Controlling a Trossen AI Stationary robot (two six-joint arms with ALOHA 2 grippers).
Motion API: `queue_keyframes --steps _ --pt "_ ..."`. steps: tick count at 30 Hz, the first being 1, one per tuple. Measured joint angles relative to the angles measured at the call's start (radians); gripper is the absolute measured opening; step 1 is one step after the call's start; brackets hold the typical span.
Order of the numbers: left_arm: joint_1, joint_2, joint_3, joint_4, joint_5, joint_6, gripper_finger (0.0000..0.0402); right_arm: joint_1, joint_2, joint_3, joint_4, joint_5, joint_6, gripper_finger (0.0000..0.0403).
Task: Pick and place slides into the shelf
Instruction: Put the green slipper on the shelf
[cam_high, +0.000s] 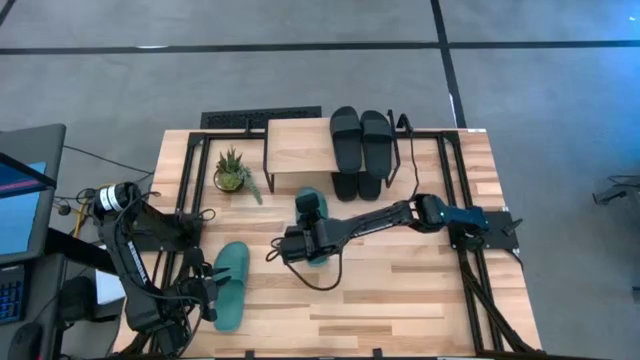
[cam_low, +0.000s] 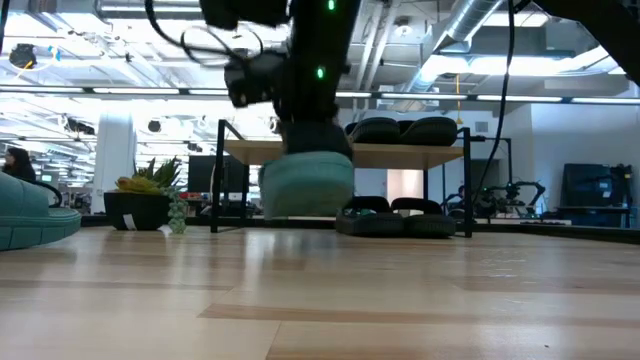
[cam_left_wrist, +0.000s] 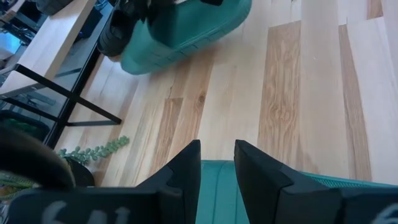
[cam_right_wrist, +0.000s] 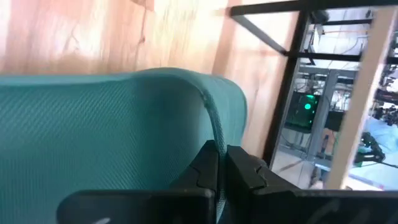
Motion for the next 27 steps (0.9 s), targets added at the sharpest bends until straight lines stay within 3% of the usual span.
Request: queue_keyframes --steps 22,27 --pt "0.000 0.000 0.000 -0.009 -0.008 0.017 0.0088 0.026 -0.001 0.267 -0.273 0.026 0.035 0.0000" --pt "0.000 0.000 0.000 -0.020 -0.008 0.016 0.0088 0.033 -0.058 0.259 -0.267 0.040 0.028 0.0000"
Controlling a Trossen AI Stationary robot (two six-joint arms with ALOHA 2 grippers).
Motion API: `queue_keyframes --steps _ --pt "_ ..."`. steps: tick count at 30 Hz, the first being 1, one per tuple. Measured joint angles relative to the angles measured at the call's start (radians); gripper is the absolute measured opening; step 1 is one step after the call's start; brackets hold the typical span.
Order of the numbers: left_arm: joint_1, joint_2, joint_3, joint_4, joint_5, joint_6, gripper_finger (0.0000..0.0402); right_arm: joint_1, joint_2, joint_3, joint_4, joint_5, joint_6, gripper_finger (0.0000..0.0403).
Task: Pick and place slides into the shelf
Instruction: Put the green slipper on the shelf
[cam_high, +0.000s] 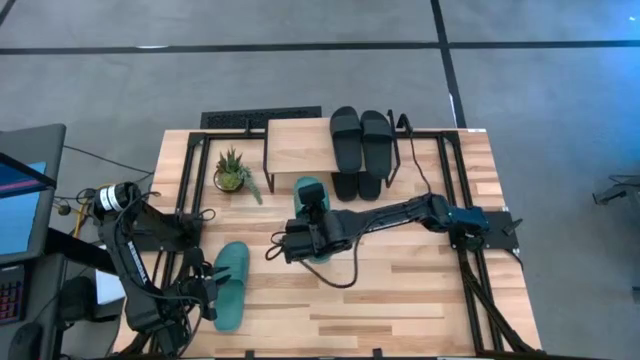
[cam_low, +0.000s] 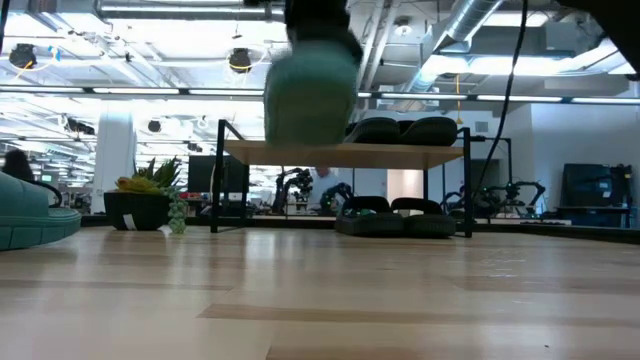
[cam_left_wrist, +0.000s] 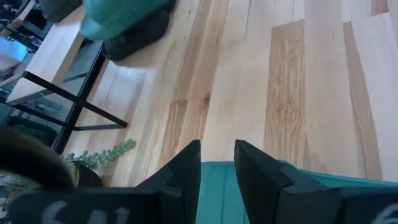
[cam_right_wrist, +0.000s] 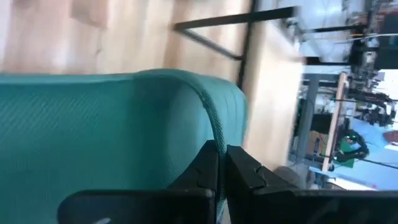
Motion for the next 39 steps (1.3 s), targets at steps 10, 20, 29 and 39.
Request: queue_keyframes --steps 10,20,29,39 --pt "0.000 0.000 0.000 -0.002 -0.023 -0.004 0.0088 -0.025 -0.117 0.000 -0.005 0.072 -0.006 0.0000" --pt "0.000 0.000 0.000 -0.002 -0.026 -0.007 0.0088 -0.102 -0.160 0.000 0.081 0.071 -0.146 0.0000" --pt "0.000 0.000 0.000 -0.002 -0.026 -0.008 0.0088 -0.203 -0.160 -0.001 0.208 0.011 -0.270 0.0000" --pt "0.000 0.000 0.000 -0.003 -0.026 -0.009 0.0088 -0.344 -0.161 -0.001 0.313 -0.082 -0.359 0.0000"
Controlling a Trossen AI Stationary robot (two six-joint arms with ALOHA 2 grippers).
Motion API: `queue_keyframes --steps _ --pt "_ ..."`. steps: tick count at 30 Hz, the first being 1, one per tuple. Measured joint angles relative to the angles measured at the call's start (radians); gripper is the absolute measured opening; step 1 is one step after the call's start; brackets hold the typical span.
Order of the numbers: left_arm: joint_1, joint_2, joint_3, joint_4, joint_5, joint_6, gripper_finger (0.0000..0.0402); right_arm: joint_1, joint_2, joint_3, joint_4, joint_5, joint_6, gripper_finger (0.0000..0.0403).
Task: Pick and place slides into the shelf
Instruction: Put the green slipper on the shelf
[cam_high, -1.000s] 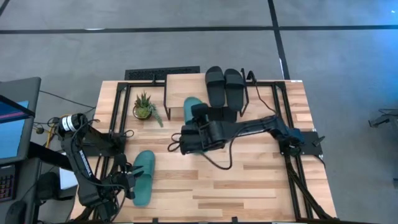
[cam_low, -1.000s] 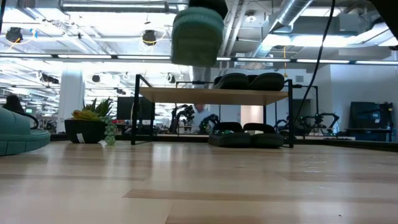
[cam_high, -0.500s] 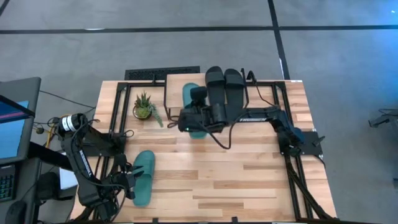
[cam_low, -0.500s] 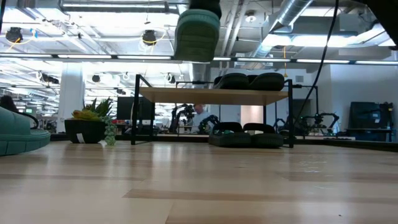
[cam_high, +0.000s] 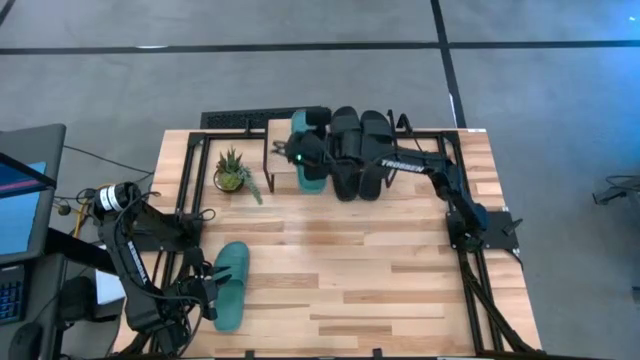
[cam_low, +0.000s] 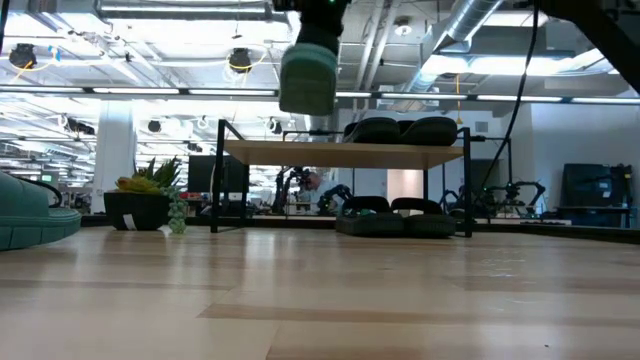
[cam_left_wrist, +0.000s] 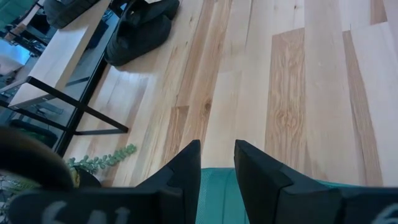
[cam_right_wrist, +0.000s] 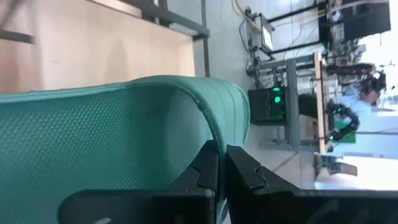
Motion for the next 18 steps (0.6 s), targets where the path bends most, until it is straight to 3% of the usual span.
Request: queue_keyframes --steps 18 --pt "0.010 0.000 0.000 -0.004 0.000 -0.008 0.0088 -0.140 -0.001 -0.001 0.086 -0.177 -0.010 0.0000"
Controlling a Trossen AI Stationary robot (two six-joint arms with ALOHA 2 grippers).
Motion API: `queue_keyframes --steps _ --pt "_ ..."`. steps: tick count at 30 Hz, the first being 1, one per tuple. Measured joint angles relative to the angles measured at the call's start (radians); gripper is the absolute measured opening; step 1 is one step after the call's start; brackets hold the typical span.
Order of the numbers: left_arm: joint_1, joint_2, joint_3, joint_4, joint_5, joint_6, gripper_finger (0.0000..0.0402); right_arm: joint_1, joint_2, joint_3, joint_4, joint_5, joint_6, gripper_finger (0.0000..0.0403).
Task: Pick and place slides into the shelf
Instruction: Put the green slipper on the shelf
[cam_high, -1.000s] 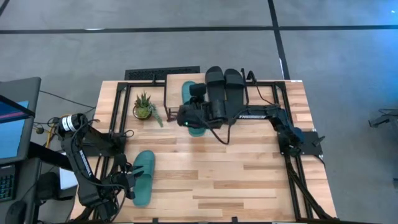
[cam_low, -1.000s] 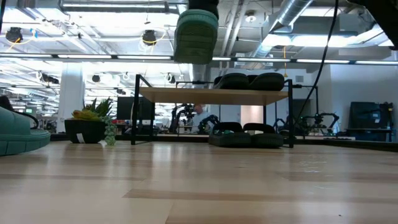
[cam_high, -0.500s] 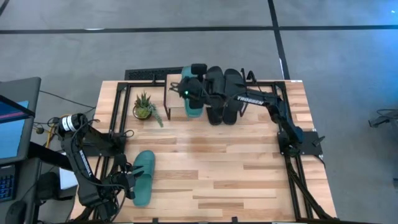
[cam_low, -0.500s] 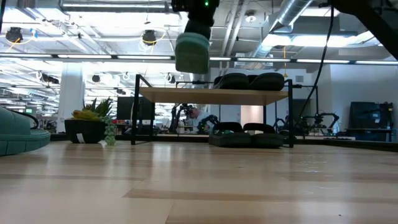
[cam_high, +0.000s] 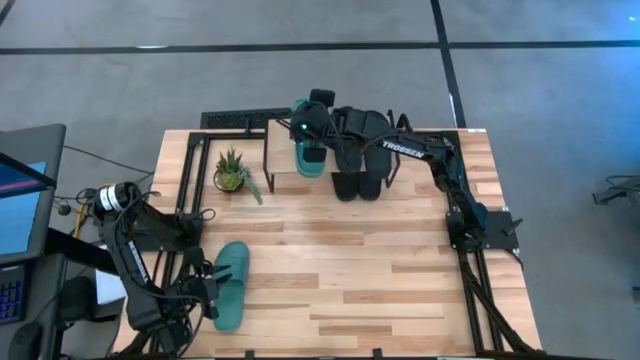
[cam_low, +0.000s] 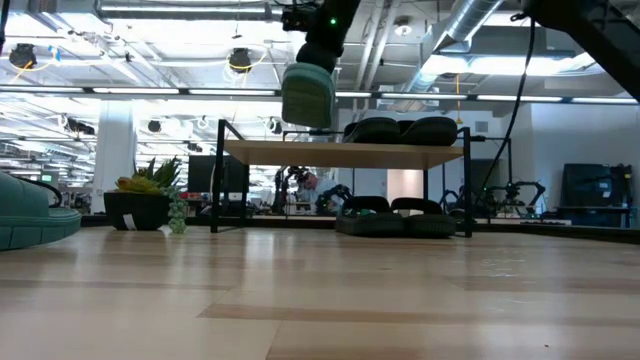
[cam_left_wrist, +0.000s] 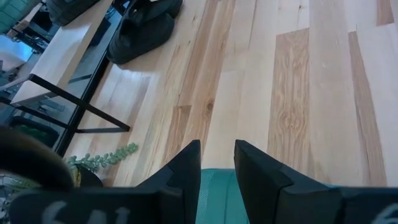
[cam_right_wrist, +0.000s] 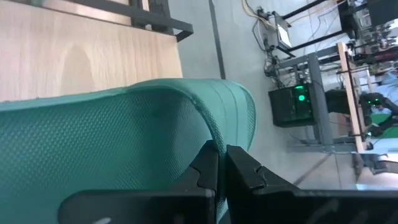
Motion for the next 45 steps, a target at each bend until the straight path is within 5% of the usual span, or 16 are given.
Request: queue_keyframes --steps 45 --pt "0.000 0.000 0.000 -0.005 0.008 0.000 0.0088 -0.080 0.000 -0.092 0.067 -0.074 0.011 0.0000"
